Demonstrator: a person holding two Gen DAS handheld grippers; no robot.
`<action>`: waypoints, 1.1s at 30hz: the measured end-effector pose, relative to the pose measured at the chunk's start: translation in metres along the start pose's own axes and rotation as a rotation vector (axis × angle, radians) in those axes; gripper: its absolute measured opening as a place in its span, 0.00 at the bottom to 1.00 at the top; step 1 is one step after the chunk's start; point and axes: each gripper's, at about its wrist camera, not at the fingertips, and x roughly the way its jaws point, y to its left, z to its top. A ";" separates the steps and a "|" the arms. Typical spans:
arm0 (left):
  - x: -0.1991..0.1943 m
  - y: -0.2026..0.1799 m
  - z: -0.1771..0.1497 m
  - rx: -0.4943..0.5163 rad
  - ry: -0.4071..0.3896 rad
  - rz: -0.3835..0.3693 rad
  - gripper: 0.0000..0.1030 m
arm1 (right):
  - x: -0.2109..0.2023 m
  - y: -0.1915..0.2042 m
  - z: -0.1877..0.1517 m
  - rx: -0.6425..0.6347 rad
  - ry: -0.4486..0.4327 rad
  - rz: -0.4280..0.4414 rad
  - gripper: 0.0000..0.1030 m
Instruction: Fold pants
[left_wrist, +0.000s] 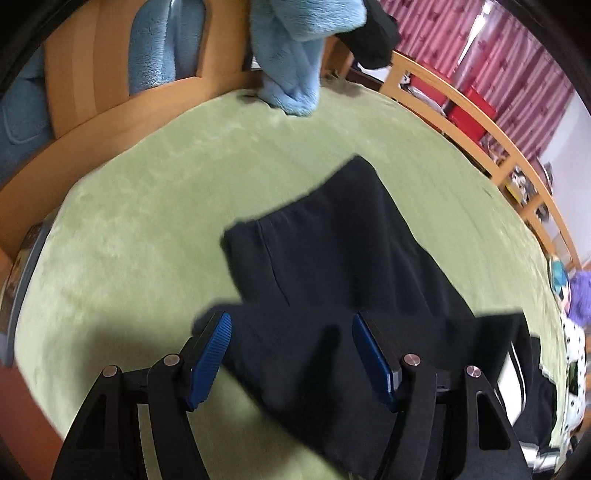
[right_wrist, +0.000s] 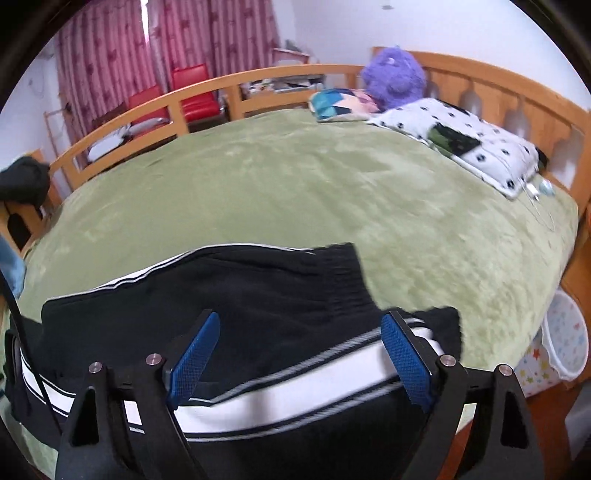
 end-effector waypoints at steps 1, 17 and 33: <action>0.006 0.002 0.005 -0.004 0.001 0.005 0.63 | 0.001 0.007 0.001 -0.012 -0.001 -0.003 0.86; 0.061 0.009 0.050 -0.023 0.057 0.071 0.11 | 0.046 0.062 0.003 -0.030 0.091 -0.036 0.86; -0.020 0.007 0.026 0.000 0.000 0.338 0.56 | 0.060 -0.032 0.043 0.023 0.094 -0.027 0.84</action>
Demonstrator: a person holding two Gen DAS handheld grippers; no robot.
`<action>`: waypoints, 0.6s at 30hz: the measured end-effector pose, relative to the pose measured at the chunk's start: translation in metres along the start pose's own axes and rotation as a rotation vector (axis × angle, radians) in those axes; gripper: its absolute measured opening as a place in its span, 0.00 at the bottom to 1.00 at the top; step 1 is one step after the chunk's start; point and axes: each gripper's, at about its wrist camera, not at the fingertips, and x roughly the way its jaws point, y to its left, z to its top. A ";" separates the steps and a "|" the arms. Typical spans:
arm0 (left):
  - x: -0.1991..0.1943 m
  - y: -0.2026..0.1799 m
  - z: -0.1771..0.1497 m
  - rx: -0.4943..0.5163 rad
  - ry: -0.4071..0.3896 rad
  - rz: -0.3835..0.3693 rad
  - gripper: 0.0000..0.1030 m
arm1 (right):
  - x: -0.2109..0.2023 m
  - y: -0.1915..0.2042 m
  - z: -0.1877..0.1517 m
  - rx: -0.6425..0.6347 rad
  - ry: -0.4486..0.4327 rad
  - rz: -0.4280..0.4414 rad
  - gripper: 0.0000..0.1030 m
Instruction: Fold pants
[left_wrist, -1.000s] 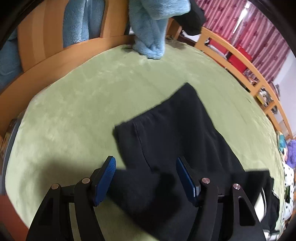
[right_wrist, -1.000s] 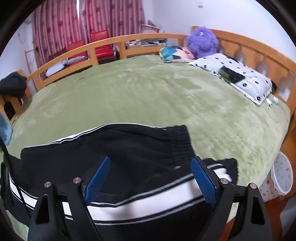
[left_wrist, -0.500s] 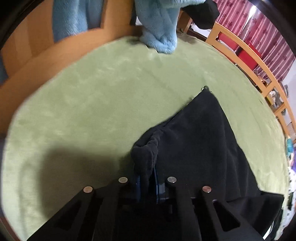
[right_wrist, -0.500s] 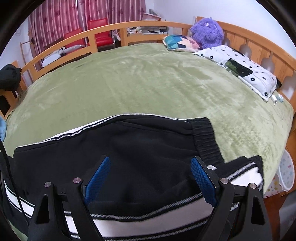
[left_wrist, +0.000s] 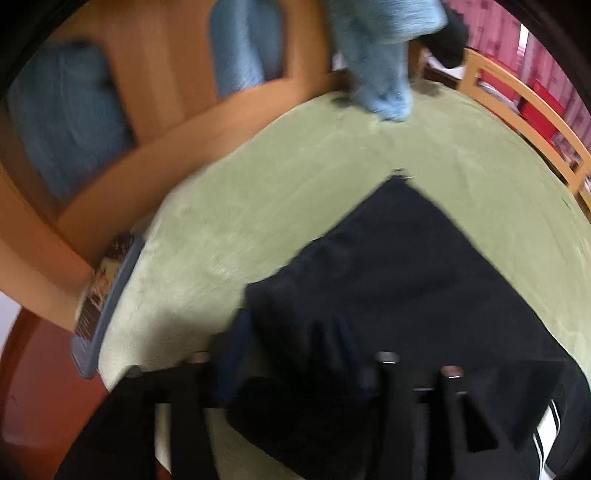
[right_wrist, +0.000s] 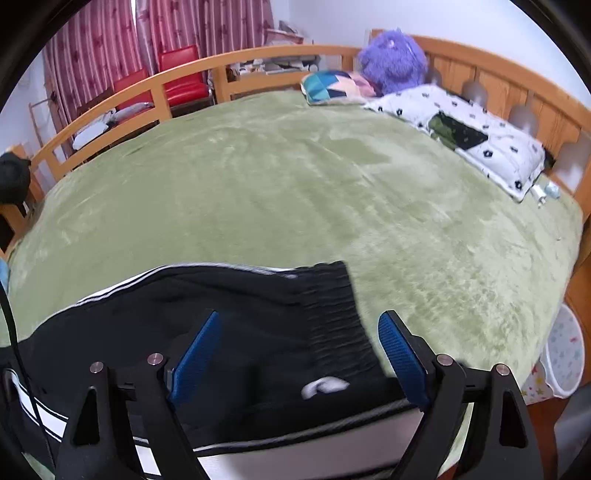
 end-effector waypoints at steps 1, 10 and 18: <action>-0.008 -0.007 -0.002 0.021 -0.017 -0.002 0.57 | 0.005 -0.006 0.004 0.010 0.006 0.001 0.84; -0.053 -0.096 -0.012 0.146 -0.082 -0.135 0.57 | 0.123 -0.048 0.033 0.097 0.341 0.248 0.84; -0.062 -0.137 -0.027 0.193 -0.073 -0.143 0.57 | 0.119 -0.026 0.033 -0.111 0.280 0.223 0.46</action>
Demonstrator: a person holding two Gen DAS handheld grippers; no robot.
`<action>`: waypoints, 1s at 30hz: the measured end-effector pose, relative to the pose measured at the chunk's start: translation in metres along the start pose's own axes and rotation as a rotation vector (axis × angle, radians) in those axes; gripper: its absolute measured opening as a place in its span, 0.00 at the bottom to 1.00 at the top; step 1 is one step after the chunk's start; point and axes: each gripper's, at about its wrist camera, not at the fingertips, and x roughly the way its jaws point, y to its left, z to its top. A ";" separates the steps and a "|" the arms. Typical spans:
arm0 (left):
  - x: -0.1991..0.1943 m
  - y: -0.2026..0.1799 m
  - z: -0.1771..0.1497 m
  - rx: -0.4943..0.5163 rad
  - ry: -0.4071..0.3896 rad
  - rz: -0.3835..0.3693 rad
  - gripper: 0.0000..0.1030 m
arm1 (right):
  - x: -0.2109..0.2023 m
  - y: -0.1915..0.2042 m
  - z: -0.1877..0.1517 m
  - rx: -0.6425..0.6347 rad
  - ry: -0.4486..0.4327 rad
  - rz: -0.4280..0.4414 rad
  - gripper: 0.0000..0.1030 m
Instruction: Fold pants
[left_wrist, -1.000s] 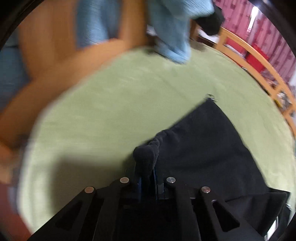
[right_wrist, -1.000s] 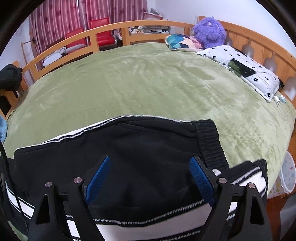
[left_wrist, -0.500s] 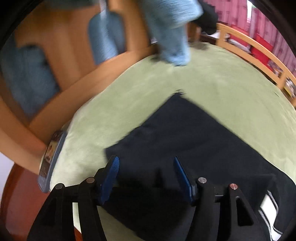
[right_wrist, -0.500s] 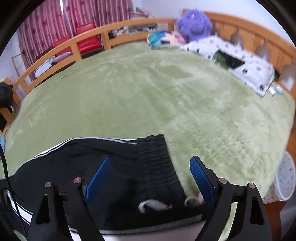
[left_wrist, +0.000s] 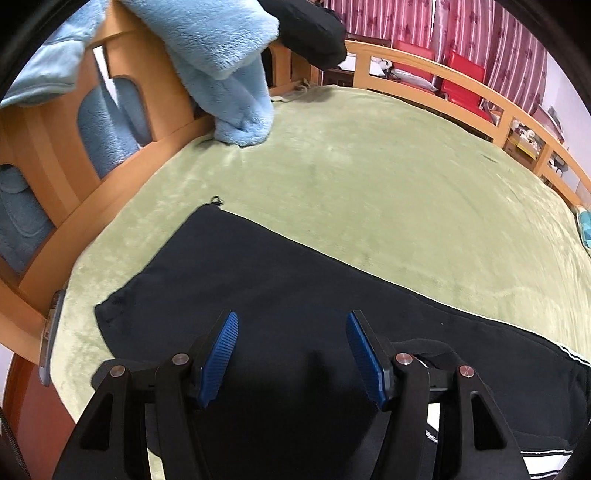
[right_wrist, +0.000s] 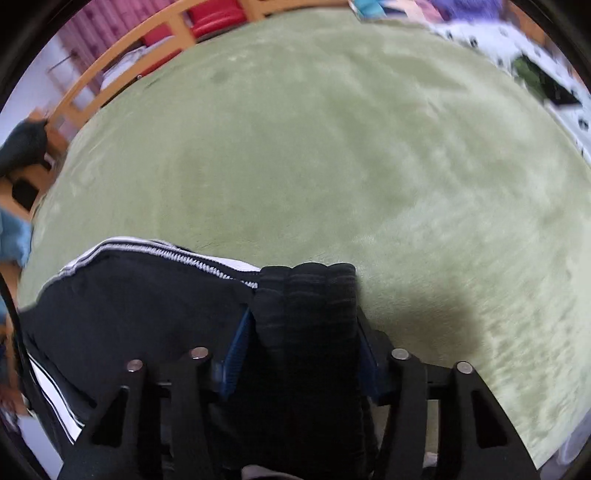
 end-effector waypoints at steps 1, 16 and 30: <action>-0.002 -0.002 -0.003 -0.001 0.004 0.002 0.57 | -0.006 -0.001 -0.002 0.004 -0.034 -0.004 0.42; -0.019 0.035 0.013 -0.076 -0.051 0.056 0.57 | -0.059 0.006 0.065 0.071 -0.336 -0.072 0.37; 0.029 0.082 0.022 -0.073 0.010 0.004 0.58 | -0.017 0.055 0.067 -0.081 -0.179 -0.301 0.63</action>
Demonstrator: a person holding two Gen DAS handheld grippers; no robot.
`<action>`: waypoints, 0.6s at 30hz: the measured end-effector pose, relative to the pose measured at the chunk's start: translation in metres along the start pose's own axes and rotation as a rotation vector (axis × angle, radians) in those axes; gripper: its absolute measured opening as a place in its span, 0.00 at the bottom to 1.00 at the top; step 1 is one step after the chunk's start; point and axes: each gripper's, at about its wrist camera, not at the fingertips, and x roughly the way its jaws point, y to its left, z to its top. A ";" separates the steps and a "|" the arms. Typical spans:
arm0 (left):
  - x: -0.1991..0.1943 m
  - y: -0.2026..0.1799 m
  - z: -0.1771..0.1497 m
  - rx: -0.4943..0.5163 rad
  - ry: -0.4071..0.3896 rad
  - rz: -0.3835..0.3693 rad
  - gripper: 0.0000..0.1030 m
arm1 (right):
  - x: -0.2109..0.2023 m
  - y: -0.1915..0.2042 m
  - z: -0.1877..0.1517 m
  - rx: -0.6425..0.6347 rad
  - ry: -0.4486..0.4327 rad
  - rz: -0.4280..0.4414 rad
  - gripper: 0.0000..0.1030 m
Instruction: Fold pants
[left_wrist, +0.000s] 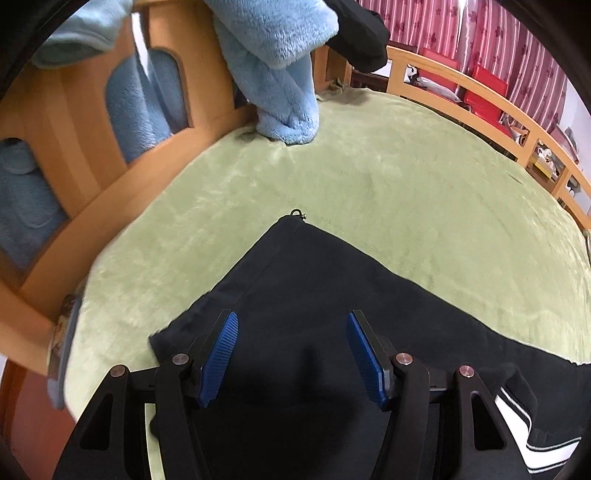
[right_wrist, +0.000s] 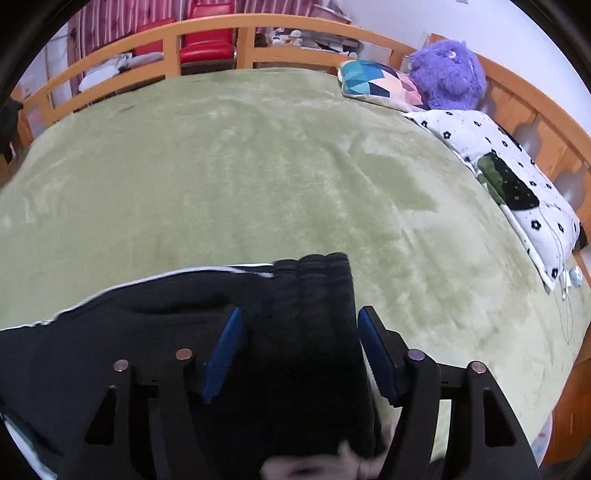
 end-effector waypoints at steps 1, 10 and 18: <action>0.007 0.001 0.004 -0.003 0.007 -0.011 0.58 | -0.009 -0.001 -0.003 0.021 -0.003 0.011 0.63; 0.088 0.011 0.049 -0.010 0.071 -0.053 0.59 | -0.050 0.013 -0.050 0.213 -0.051 0.130 0.63; 0.139 -0.007 0.060 0.089 0.126 -0.070 0.31 | -0.059 0.044 -0.099 0.302 -0.048 0.172 0.63</action>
